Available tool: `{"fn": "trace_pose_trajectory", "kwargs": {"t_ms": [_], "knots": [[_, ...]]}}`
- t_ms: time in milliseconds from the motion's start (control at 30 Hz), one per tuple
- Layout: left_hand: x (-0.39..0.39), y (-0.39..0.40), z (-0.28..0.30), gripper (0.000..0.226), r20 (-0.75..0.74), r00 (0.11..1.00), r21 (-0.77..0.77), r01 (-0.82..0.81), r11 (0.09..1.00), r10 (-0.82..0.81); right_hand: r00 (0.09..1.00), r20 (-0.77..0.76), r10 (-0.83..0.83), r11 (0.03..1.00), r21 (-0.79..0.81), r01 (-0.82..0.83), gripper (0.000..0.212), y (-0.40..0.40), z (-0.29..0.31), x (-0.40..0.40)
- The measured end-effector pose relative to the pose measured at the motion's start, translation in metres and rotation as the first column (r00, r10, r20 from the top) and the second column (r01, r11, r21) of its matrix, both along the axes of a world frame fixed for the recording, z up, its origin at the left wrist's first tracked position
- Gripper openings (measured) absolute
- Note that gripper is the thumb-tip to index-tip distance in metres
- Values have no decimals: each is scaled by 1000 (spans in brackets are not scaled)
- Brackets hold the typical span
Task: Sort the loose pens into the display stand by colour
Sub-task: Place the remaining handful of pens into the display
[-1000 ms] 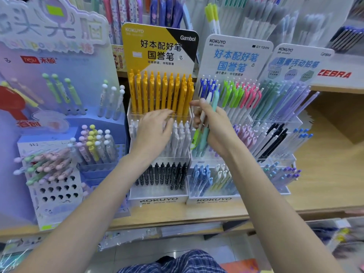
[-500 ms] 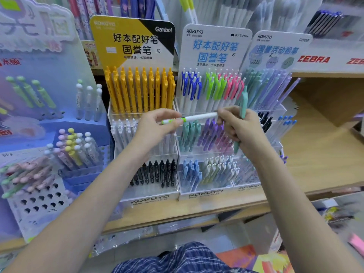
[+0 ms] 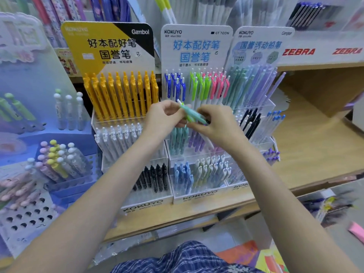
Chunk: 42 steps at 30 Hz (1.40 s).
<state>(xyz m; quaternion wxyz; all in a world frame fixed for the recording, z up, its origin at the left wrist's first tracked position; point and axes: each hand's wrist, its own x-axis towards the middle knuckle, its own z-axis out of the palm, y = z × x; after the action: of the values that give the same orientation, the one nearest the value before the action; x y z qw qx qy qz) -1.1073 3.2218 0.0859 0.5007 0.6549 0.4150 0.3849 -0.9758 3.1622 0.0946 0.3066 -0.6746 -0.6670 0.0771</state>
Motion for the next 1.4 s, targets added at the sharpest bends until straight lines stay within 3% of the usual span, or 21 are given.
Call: {"fn": "trace_pose_trajectory", "kwargs": {"t_ms": [100, 167, 267, 433, 800, 867, 967, 1033, 1233, 1400], "knots": [[-8, 9, -9, 18, -276, 961, 220, 55, 974, 8, 990, -97, -101, 991, 73, 109, 12, 2, 4, 17], [-15, 18, -21, 25, -517, 849, 377, 113, 919, 107, 962, -158, -222, 948, 197, 251, 12, 6, 8, 30], [-17, 21, -36, 31, -671, 722, 463, 227, 857, 171, 929, -165, -331, 900, 240, 363, 18, 16, 10, 42], [-15, 24, -38, 31, -653, 726, 519, 220, 826, 216, 953, -72, -295, 946, 117, 302, 19, 29, 5, 48], [-12, 26, -42, 34, -632, 739, 534, 199, 822, 232, 944, 65, -324, 944, -44, 328, 26, 42, 28, 62], [-13, 28, -43, 34, -621, 748, 537, 189, 822, 234, 948, 31, -318, 946, -64, 319, 25, 36, 31, 66], [-12, 30, -43, 33, -612, 756, 535, 179, 826, 232, 964, -142, -224, 974, -73, 215, 22, 34, 34, 55], [-12, 31, -44, 33, -607, 760, 537, 178, 825, 231, 971, -154, -185, 983, -52, 179, 20, 36, 32, 43], [-12, 32, -46, 33, -612, 759, 530, 185, 828, 222, 986, 0, -165, 986, -8, 165, 23, 51, 20, 21], [-14, 31, -46, 34, -615, 754, 531, 179, 828, 231, 976, 103, -192, 973, -109, 203, 27, 62, 9, 10]]}}
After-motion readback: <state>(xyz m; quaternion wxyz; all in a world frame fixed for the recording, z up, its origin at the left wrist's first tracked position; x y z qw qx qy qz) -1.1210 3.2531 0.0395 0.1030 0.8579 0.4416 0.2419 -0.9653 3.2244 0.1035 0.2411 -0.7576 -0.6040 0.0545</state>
